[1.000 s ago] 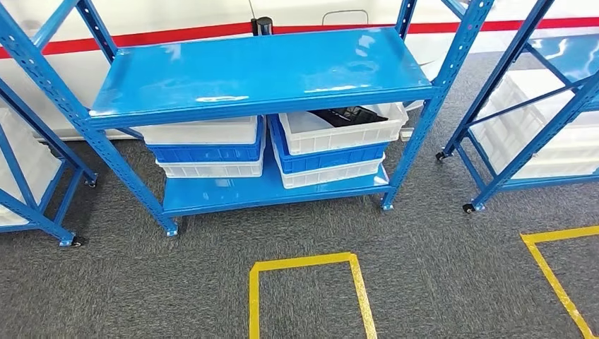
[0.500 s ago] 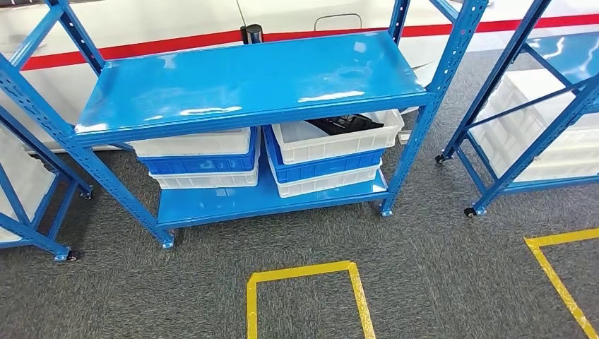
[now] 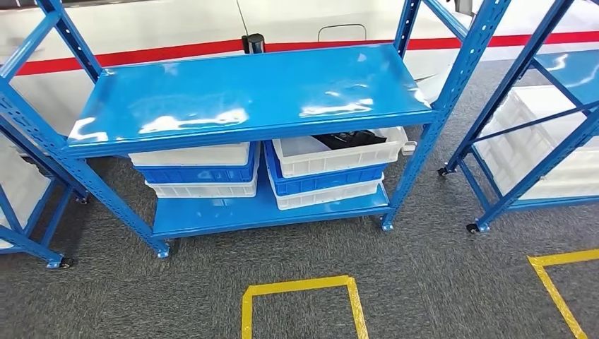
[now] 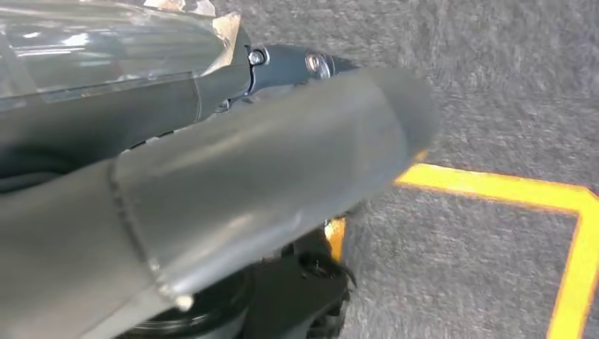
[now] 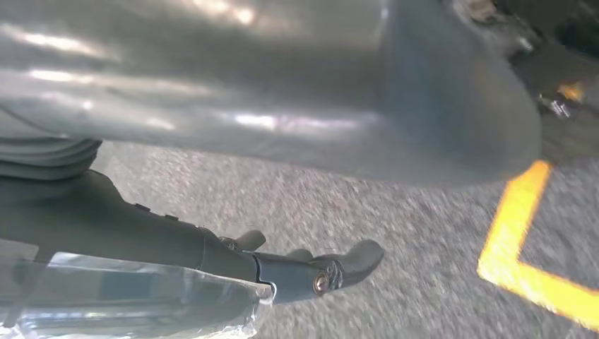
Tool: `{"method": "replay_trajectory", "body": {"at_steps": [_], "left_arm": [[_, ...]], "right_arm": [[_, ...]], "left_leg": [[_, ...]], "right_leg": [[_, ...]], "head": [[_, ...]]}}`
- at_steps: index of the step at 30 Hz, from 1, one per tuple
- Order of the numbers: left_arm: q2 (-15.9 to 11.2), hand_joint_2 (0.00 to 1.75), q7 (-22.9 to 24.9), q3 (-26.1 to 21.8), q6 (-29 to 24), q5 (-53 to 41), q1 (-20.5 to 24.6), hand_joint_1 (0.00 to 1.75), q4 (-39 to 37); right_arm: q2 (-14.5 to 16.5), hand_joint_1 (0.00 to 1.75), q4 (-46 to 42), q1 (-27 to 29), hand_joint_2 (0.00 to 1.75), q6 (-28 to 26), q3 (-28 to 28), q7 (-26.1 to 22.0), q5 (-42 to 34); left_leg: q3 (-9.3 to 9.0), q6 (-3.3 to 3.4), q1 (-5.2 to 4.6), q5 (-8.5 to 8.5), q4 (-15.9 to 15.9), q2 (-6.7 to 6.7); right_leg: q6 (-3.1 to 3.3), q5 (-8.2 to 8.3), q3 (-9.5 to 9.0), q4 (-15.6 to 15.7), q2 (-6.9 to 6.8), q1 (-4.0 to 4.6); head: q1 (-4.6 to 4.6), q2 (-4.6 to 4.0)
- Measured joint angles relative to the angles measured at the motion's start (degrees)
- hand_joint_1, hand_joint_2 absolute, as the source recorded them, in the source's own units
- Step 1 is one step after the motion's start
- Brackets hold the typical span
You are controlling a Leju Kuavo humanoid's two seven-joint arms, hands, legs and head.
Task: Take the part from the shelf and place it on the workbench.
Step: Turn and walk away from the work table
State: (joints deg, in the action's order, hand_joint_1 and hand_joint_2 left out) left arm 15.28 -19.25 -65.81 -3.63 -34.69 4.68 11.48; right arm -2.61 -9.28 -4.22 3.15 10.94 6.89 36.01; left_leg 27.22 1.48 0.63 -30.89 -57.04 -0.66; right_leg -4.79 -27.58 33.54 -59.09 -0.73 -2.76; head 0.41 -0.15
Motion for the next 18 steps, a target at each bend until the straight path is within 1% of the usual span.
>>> {"method": "replay_trajectory", "body": {"at_steps": [1,2,3,4,5,7,8,9,10,11,12,13,14,15,16,17,18], "left_arm": [[0.0,0.0,0.0,0.0,0.0,0.0,0.0,0.0,0.0],[0.0,0.0,0.0,0.0,0.0,0.0,0.1,0.0,0.0],[-0.1,0.0,0.0,0.0,0.0,0.0,0.1,0.0,0.0],[-0.1,0.0,0.0,0.1,0.0,-0.1,0.1,0.0,0.0],[-0.1,0.0,0.0,0.1,0.0,-0.1,0.2,0.0,0.0],[-0.1,0.0,0.0,0.1,0.0,-0.1,0.2,0.0,0.0],[-0.1,0.0,0.0,0.1,0.0,-0.1,0.2,0.0,0.0],[-0.1,0.0,0.0,0.2,0.0,-0.1,0.1,0.0,0.0],[-0.1,0.0,0.0,0.2,0.0,-0.1,0.1,0.0,0.0],[-0.1,0.0,0.0,0.2,0.0,-0.1,0.1,0.0,0.0],[-0.1,0.0,0.0,0.2,0.0,-0.1,0.1,0.0,0.0],[-0.3,0.0,0.0,0.2,0.0,-0.1,0.1,0.0,0.0],[-0.4,0.0,0.0,0.2,0.0,-0.2,0.1,0.0,0.0],[-0.5,0.0,0.0,0.2,0.0,-0.2,0.1,0.0,0.0],[-0.5,0.0,0.0,0.2,0.0,-0.2,0.1,0.0,0.0],[-0.4,0.0,0.0,0.2,0.0,-0.2,0.1,0.0,0.0],[-0.4,0.0,0.0,0.2,0.0,-0.2,0.0,0.0,0.0]], "right_arm": [[0.0,0.0,0.0,0.0,0.0,0.0,0.0,0.0,0.0],[0.0,0.0,0.0,0.1,0.0,0.0,0.0,0.0,0.0],[-0.1,0.0,0.0,0.1,0.0,0.0,0.0,0.0,0.0],[-0.1,0.0,0.0,0.1,0.0,-0.1,0.0,0.0,0.0],[-0.1,0.0,0.0,0.0,0.0,-0.1,0.0,0.0,0.0],[-0.2,0.0,0.0,-0.1,0.0,-0.1,-0.1,0.0,0.0],[-0.2,0.0,0.0,0.0,0.0,-0.1,-0.1,0.0,0.0],[-0.2,0.0,0.0,0.0,0.0,-0.1,-0.1,0.0,0.0],[-0.2,0.0,0.0,0.1,0.0,-0.1,-0.1,0.0,0.0],[-0.2,0.0,0.0,0.1,0.0,-0.1,-0.1,0.0,0.0],[-0.1,0.0,0.0,0.1,0.0,-0.1,-0.1,-0.1,0.0],[0.0,0.0,0.0,0.0,0.0,-0.1,-0.1,-0.1,0.0],[0.2,0.0,0.0,-0.1,0.0,-0.1,-0.1,-0.1,0.0],[0.3,0.0,-0.1,-0.2,0.0,-0.1,-0.2,-0.1,0.0],[0.3,0.0,-0.1,-0.2,0.0,-0.1,-0.2,-0.1,0.0],[0.3,0.0,-0.1,-0.2,0.0,-0.2,-0.3,-0.1,0.0],[0.3,0.0,-0.2,-0.2,0.0,-0.2,-0.3,-0.1,0.0]], "left_leg": [[-0.15,-0.28,0.05,-0.32,-0.2,0.08],[-0.18,-0.52,0.2,-0.47,-0.4,0.19],[-0.01,-0.68,0.4,-0.5,-1.4,0.28],[0.95,-0.88,0.53,-0.77,-3.2,0.37],[2.64,-1.13,0.63,-1.45,-6.1,0.43],[7.92,-1.64,0.64,-4.26,-13.7,0.47],[10.32,-1.74,0.63,-5.44,-16.4,0.48],[12.03,-1.65,0.6,-5.74,-17.4,0.48],[12.64,-1.32,0.53,-4.67,-16.4,0.48],[12.3,-0.72,0.35,-2.37,-13.6,0.48],[11.45,0.19,-0.02,0.75,-9.8,0.51],[10.67,1.14,-0.5,3.08,-6.8,0.37],[10.01,2.02,-1.08,4.43,-4.5,0.2],[9.59,2.64,-1.56,4.84,-3.2,0.04],[9.19,2.92,-1.88,4.33,-2.7,-0.18],[8.27,3.17,-1.95,4.36,-1.8,-0.29],[7.22,3.27,-1.86,4.65,-1.2,-0.29]], "right_leg": [[1.2,-0.36,-0.35,-0.1,0.04,0.16],[1.89,-0.24,-0.8,-0.1,0.17,0.16],[2.41,-0.4,-1.16,0.0,0.24,0.12],[2.82,-0.61,-1.71,0.0,0.31,0.16],[3.2,-0.87,-2.05,0.1,0.34,0.19],[3.77,-1.57,-2.65,0.1,0.39,0.39],[3.91,-1.99,-3.04,0.1,0.45,0.53],[3.97,-2.46,-3.56,0.1,0.53,0.69],[3.99,-2.94,-4.17,0.1,0.63,0.87],[4.0,-3.42,-4.77,0.2,0.7,1.07],[4.01,-3.91,-5.29,0.3,0.77,1.15],[3.88,-4.38,-5.78,0.5,0.88,1.34],[3.67,-4.84,-6.16,0.7,1.0,1.3],[3.35,-4.99,-6.9,0.9,1.14,1.31],[2.79,-4.78,-7.55,0.9,1.25,1.44],[2.32,-4.62,-8.15,0.9,1.26,1.47],[1.9,-4.53,-8.61,0.6,1.2,1.63]], "head": [[-0.12,0.0],[-0.3,0.0],[-0.34,0.0],[-0.38,0.0],[-0.42,0.0],[-0.5,0.0],[-0.49,0.0],[-0.49,0.0],[-0.51,0.0],[-0.5,0.0],[-0.5,0.0],[-0.31,0.0],[-0.21,0.0],[-0.19,0.0],[-0.26,0.0],[-0.52,0.0],[-0.64,0.0]]}}
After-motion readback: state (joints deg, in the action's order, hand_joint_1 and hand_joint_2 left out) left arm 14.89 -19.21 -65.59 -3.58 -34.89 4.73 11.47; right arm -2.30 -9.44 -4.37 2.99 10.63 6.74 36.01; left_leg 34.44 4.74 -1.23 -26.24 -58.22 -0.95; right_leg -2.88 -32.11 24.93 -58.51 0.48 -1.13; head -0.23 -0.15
